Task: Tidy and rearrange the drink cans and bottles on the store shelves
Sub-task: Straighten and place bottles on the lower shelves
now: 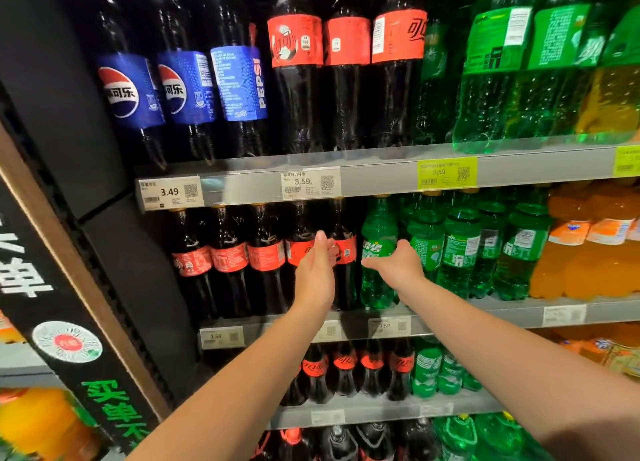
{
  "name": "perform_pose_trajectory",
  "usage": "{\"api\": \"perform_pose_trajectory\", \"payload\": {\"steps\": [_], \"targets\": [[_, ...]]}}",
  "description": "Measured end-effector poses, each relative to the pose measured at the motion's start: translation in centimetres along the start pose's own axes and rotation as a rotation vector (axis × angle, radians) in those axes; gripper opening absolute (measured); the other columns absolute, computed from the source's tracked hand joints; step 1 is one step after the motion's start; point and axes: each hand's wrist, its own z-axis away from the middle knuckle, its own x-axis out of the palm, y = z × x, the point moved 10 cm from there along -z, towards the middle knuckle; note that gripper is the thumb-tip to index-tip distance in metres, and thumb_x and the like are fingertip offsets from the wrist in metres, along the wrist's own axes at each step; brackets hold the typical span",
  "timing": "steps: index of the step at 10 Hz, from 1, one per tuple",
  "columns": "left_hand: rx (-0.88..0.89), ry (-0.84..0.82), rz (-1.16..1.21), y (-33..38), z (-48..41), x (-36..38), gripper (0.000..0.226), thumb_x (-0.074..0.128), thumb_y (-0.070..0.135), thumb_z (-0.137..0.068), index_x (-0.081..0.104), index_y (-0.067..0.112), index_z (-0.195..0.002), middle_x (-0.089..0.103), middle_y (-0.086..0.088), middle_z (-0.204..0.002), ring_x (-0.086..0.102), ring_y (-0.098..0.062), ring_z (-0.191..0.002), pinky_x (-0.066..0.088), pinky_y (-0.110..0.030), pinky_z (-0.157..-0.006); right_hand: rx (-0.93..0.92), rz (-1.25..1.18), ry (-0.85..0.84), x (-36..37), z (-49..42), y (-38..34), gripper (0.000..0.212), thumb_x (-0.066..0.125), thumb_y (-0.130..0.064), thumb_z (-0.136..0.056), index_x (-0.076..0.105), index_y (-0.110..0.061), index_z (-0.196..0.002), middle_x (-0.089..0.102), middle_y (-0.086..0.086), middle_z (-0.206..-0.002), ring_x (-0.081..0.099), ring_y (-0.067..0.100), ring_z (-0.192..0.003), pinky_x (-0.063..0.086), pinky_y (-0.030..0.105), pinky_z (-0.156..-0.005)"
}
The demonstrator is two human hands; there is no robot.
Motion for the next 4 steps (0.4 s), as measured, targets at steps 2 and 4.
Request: {"api": "perform_pose_trajectory", "payload": {"steps": [2, 4], "targets": [[-0.048, 0.028, -0.064, -1.0, 0.9, 1.0, 0.058, 0.027, 0.054, -0.097, 0.056, 0.014, -0.128, 0.058, -0.002, -0.131, 0.056, -0.017, -0.113, 0.037, -0.041, -0.107, 0.063, -0.061, -0.077, -0.1, 0.8, 0.3, 0.064, 0.064, -0.021, -0.088, 0.032, -0.002, -0.141, 0.048, 0.013, -0.132, 0.049, 0.025, -0.104, 0.038, 0.031, -0.08], [-0.145, 0.094, -0.057, -2.3, 2.3, 2.4, 0.056, 0.03, 0.053, -0.097, 0.056, 0.016, -0.128, 0.058, -0.001, -0.127, 0.055, -0.016, -0.109, 0.039, -0.034, -0.096, 0.069, -0.04, -0.165, -1.7, 3.2, 0.8, 0.057, 0.059, -0.022, -0.091, 0.038, -0.003, -0.14, 0.052, 0.016, -0.135, 0.053, 0.028, -0.116, 0.041, 0.034, -0.094]]}}
